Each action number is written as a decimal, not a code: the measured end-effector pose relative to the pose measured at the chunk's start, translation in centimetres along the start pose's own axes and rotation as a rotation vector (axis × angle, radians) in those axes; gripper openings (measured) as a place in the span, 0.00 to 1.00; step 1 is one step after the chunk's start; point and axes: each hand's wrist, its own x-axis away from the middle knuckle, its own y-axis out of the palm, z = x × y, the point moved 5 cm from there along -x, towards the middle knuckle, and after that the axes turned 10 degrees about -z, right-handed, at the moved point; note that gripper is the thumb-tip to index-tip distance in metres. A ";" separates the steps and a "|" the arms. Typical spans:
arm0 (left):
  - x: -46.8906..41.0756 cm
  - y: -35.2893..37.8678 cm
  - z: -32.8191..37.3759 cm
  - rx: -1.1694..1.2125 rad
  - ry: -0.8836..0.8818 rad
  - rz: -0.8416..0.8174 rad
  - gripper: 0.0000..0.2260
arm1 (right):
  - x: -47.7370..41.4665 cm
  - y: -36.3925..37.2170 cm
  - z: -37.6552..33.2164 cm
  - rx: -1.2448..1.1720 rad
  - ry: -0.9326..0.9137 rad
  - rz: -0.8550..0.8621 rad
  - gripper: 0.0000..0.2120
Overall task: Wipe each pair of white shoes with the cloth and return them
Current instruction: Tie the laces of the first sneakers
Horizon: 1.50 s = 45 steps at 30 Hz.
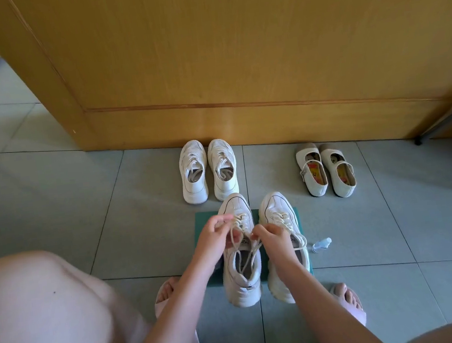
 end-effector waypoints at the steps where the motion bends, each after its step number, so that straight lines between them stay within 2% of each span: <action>1: 0.0 0.0 0.8 0.067 0.034 -0.019 0.10 | 0.0 -0.2 -0.2 -0.007 -0.006 -0.011 0.10; 3: -0.3 -0.1 2.1 0.177 0.091 -0.066 0.12 | -0.1 -0.8 -1.2 0.003 -0.059 -0.016 0.11; 5: -0.7 -0.2 3.0 0.132 0.144 -0.090 0.10 | -0.3 -1.1 -2.5 0.039 -0.144 -0.026 0.11; 8: -1.2 -0.3 3.6 -0.116 0.234 -0.053 0.09 | 0.0 -1.5 -4.6 0.224 -0.302 0.010 0.13; 12: -1.6 0.0 4.9 -0.489 0.332 0.047 0.07 | 0.2 -1.6 -5.8 0.254 -0.375 -0.014 0.20; 15: -2.1 1.2 5.5 -0.633 0.295 -0.088 0.13 | 0.1 -1.5 -5.9 0.184 -0.351 -0.072 0.22; 18: -2.4 1.3 5.0 -0.639 0.244 -0.154 0.12 | -0.4 -1.5 -5.5 0.215 -0.298 -0.076 0.23; 22: -2.7 1.1 3.8 -0.514 0.279 -0.178 0.07 | -0.9 -1.5 -5.6 0.180 -0.294 -0.098 0.17; 25: -3.0 1.4 2.9 -0.406 0.227 -0.237 0.10 | -1.3 -2.2 -6.0 0.100 -0.294 -0.048 0.15; 28: -2.9 2.2 1.7 -0.503 0.199 -0.316 0.14 | -1.9 -2.9 -6.2 0.059 -0.269 -0.018 0.17; 34: -2.1 2.8 1.3 -0.583 0.254 -0.218 0.17 | -2.9 -4.4 -6.8 0.089 -0.254 0.072 0.21; 38: -2.3 2.5 1.6 -0.469 0.245 -0.225 0.15 | -2.9 -5.3 -7.4 0.171 -0.279 0.151 0.24; 42: -2.8 1.5 1.2 -0.276 0.212 -0.193 0.15 | -4.2 -6.6 -7.1 0.062 -0.251 0.158 0.26; 44: -3.1 1.2 0.9 -0.205 0.190 -0.196 0.16 | -4.9 -7.0 -6.6 0.076 -0.229 0.193 0.22; 45: -3.3 1.2 0.8 -0.189 0.178 -0.204 0.16 | -5.0 -6.8 -6.3 0.106 -0.227 0.196 0.17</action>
